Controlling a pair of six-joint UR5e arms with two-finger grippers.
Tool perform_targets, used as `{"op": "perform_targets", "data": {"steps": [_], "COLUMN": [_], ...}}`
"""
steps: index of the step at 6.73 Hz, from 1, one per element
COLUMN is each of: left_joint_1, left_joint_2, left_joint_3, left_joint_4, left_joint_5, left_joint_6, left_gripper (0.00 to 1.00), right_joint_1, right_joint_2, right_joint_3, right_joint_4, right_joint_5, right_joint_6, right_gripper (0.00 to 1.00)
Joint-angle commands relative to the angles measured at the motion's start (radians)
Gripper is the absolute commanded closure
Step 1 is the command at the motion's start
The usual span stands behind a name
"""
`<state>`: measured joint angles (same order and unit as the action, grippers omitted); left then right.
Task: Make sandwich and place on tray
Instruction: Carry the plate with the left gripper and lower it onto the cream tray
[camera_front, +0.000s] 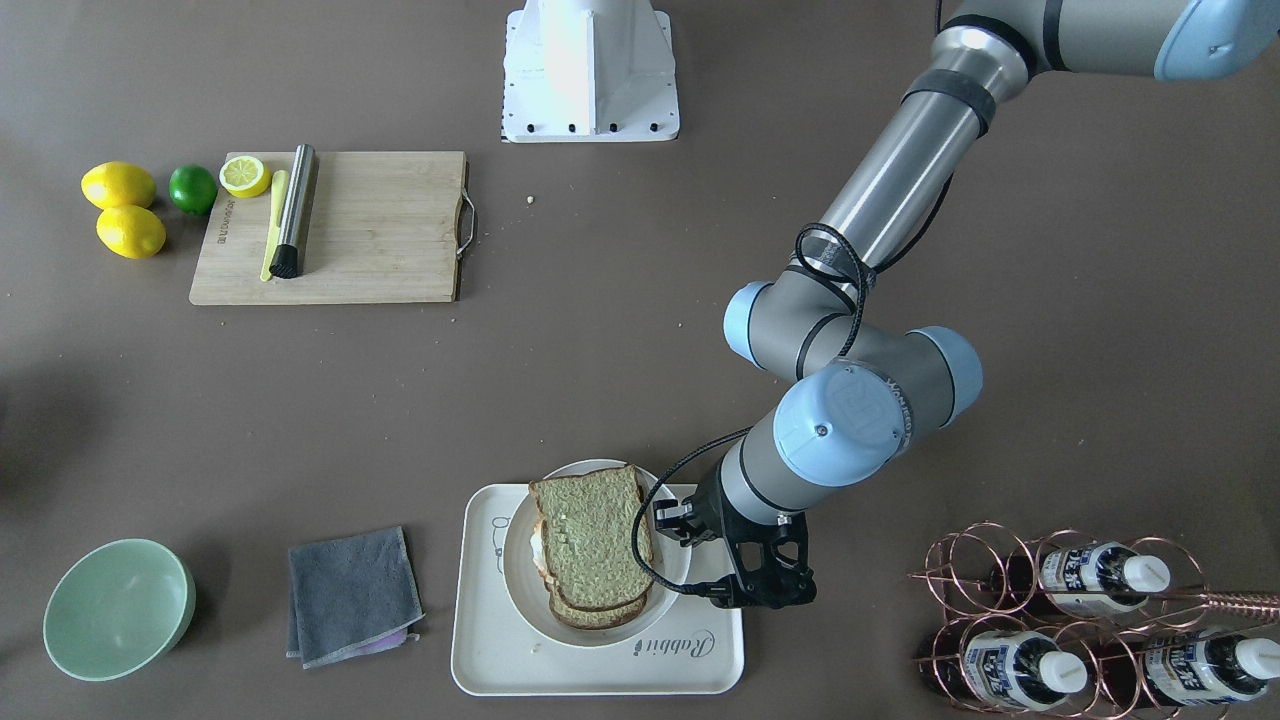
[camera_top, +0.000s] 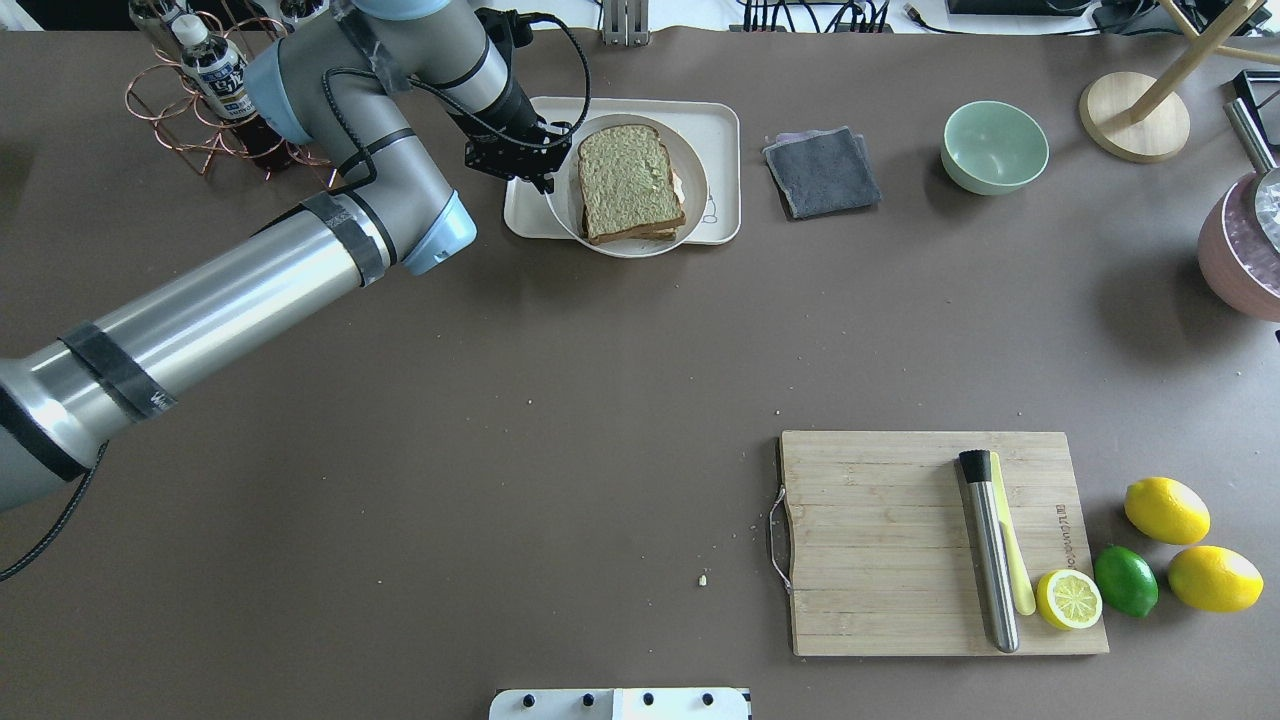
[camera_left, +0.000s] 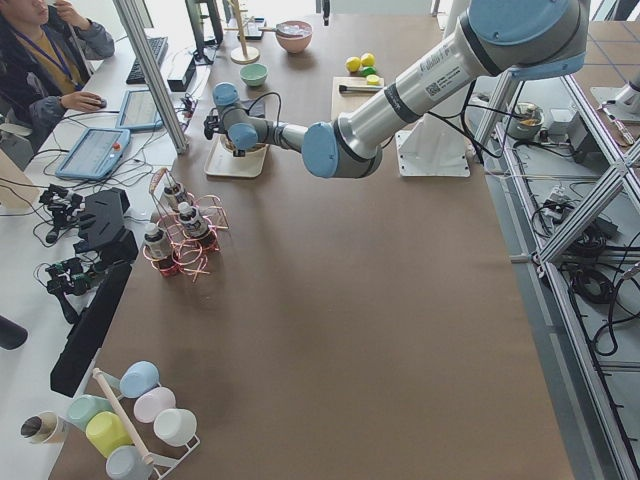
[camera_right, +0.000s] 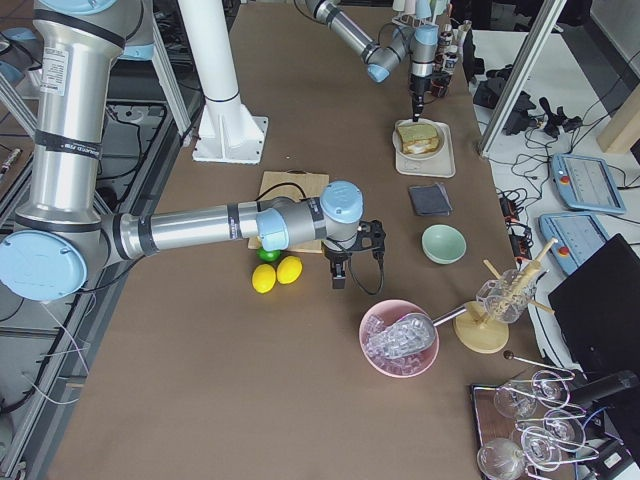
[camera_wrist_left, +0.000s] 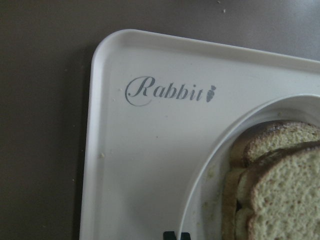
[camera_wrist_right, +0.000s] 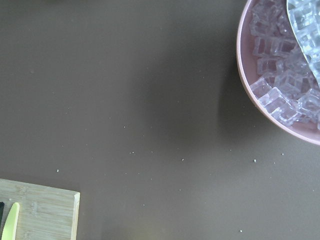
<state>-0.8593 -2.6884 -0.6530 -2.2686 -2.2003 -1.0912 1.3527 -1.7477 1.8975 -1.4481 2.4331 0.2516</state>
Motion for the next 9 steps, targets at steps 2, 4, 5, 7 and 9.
{"op": "perform_targets", "data": {"steps": [2, 4, 5, 7, 9], "left_joint_1": [0.009, 0.029, 0.029, 0.022, -0.004], "left_joint_2": [-0.027, -0.025, -0.024, -0.022, -0.007], "left_joint_3": [0.058, 0.058, 0.058, 0.058, 0.035], "left_joint_4": [-0.023, -0.039, -0.04, -0.04, -0.034], "left_joint_5": [0.066, 0.1, 0.106, 0.111, 0.097], "left_joint_6": [-0.006, -0.007, -0.007, -0.007, -0.003], "left_gripper": [1.0, 1.0, 0.83, 0.58, 0.58], "right_joint_1": [-0.009, -0.018, -0.02, -0.023, -0.023], "right_joint_2": [-0.001, 0.0, 0.002, 0.0, 0.004], "right_joint_3": [-0.006, -0.008, -0.006, -0.003, -0.005], "right_joint_4": [0.0, 0.0, 0.0, 0.0, 0.0], "right_joint_5": [-0.02, -0.023, -0.026, -0.026, -0.026], "right_joint_6": [0.0, -0.002, -0.002, -0.002, -0.002], "right_gripper": [0.0, 0.0, 0.0, 0.0, 0.0]}}
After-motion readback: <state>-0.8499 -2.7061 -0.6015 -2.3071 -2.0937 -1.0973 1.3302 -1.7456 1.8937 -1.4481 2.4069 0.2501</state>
